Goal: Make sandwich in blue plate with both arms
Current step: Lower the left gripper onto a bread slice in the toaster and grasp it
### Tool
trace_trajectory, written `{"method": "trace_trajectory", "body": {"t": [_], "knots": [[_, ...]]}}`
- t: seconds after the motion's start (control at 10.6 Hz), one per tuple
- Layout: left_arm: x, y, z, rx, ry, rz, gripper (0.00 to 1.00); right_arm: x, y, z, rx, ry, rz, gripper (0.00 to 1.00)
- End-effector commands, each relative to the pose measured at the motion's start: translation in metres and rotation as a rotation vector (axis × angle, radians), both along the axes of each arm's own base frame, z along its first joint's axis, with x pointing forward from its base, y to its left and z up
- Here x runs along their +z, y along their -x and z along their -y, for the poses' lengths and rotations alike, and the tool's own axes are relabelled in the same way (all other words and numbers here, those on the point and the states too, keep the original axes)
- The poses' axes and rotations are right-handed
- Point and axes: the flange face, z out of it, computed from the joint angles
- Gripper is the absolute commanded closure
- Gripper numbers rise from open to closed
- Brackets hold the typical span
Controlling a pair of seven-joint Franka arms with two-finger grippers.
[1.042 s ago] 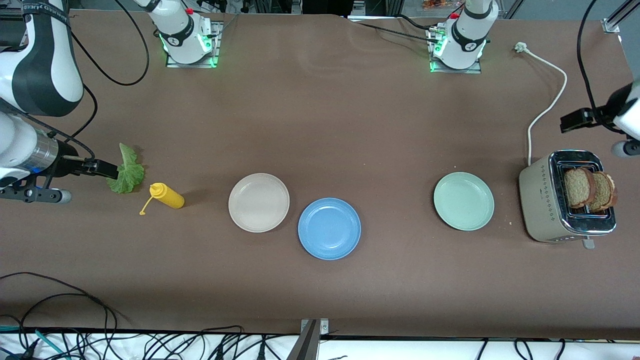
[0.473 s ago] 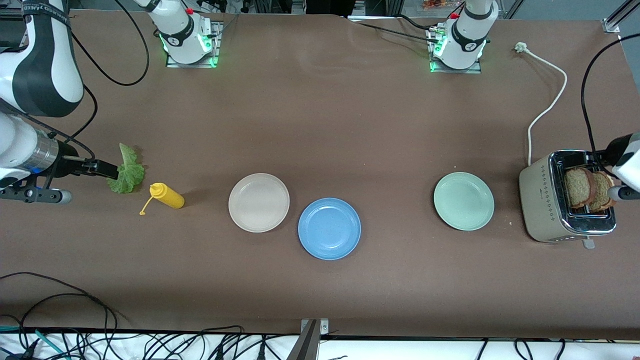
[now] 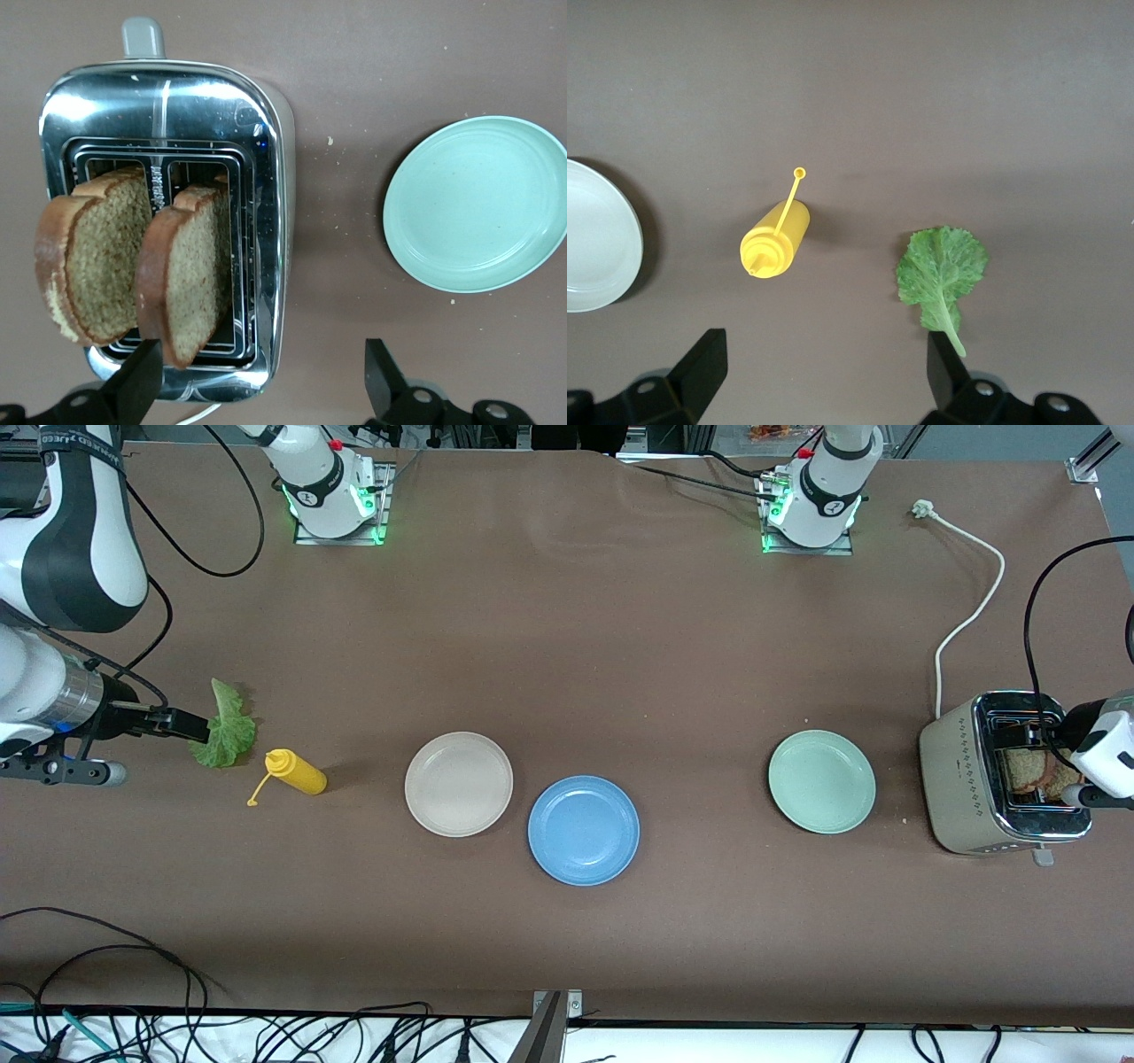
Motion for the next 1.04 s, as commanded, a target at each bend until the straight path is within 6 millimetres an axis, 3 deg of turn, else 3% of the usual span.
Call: {"method": "trace_trajectory", "body": {"t": [0.0, 0.57, 0.95], "knots": [[-0.007, -0.003, -0.013, -0.018, 0.025, 0.001, 0.00, -0.001, 0.001, 0.002, 0.012, 0.009, 0.004, 0.00], [-0.036, -0.001, -0.050, -0.038, 0.052, -0.013, 0.00, -0.003, 0.001, 0.004, 0.009, 0.009, -0.003, 0.00], [-0.047, 0.000, -0.057, -0.040, 0.060, -0.025, 0.02, -0.003, 0.001, 0.004, 0.009, 0.009, 0.001, 0.00]]}}
